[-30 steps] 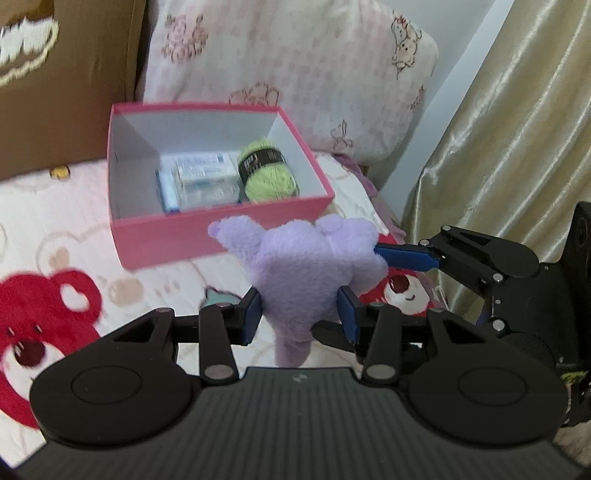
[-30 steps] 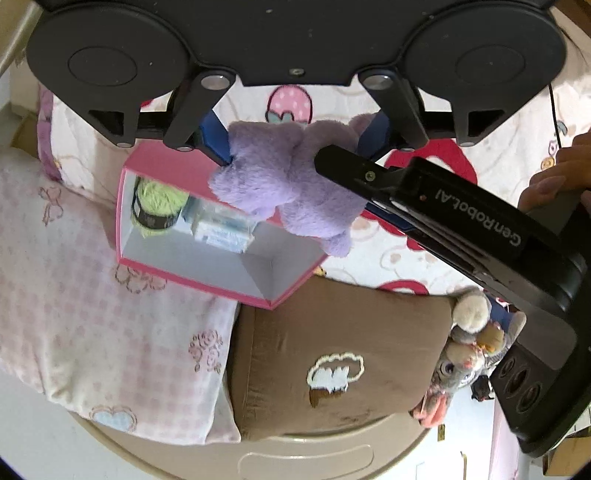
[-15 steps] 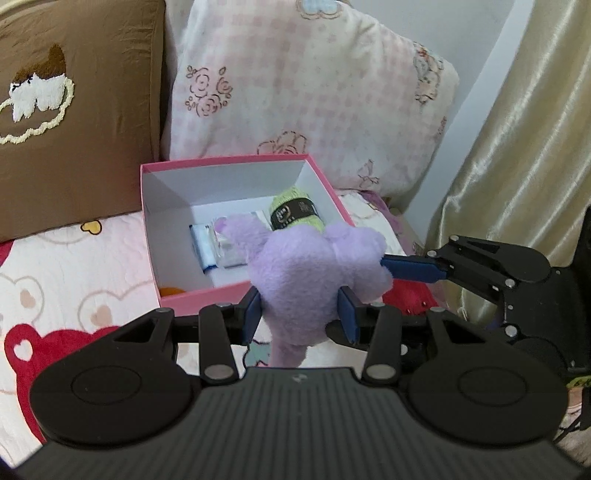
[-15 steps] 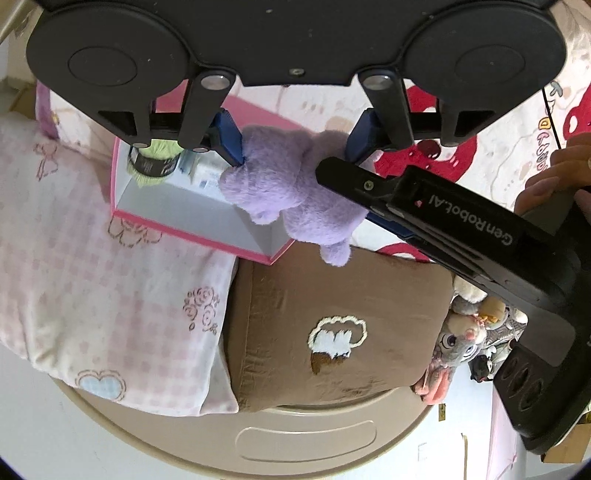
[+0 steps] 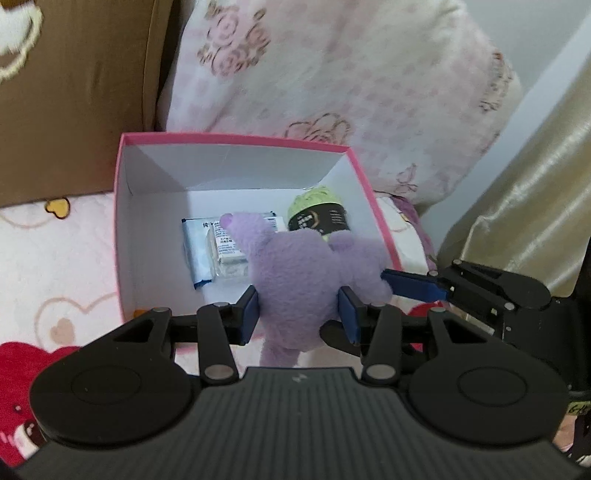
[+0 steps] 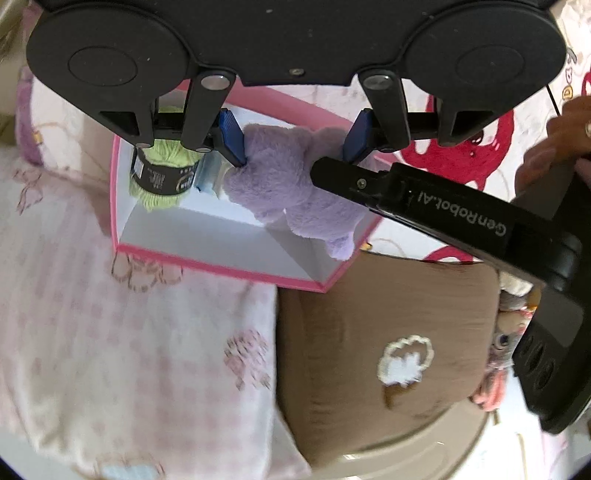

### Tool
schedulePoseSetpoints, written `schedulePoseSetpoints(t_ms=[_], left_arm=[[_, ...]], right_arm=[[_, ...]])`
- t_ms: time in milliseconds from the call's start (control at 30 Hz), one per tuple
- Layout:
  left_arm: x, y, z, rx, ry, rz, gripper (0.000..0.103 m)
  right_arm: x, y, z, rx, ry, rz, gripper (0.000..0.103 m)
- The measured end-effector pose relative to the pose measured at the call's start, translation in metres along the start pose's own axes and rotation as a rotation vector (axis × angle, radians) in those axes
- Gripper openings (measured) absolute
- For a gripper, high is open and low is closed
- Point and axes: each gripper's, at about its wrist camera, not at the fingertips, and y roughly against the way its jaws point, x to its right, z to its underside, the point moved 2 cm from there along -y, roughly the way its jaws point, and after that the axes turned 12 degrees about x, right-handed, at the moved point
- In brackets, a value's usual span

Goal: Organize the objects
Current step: 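Carry the lilac plush into the pink box onto the soap bar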

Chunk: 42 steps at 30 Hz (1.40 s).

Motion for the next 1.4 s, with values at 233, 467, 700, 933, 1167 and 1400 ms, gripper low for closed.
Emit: schedulePoseSetpoints(t_ms=[233, 467, 700, 933, 1167, 1400], left_arm=[[-0.035, -0.05, 0.001, -0.063, 0.129, -0.026, 0.044], [-0.052, -0.085, -0.003, -0.09, 0.189, -0.07, 0.043], [-0.055, -0.101, -0.02, -0.053, 0.178, -0.1, 0.044], [-0.056, -0.121, -0.035, -0.022, 0.152, -0.135, 0.044], [-0.054, -0.116, -0.049, 0.025, 0.152, -0.124, 0.043], [-0.053, -0.107, -0.046, -0.014, 0.165, -0.109, 0.043]], right_arm=[[0.026, -0.046, 0.012, -0.071, -0.1, -0.023, 0.063], [0.049, -0.087, 0.021, -0.135, -0.192, -0.032, 0.063], [0.06, -0.108, 0.015, -0.107, -0.217, -0.021, 0.063], [0.07, -0.127, 0.004, -0.082, -0.226, 0.0, 0.062], [0.073, -0.127, -0.011, -0.059, -0.214, 0.015, 0.058], [0.073, -0.117, -0.008, -0.094, -0.259, -0.026, 0.058]])
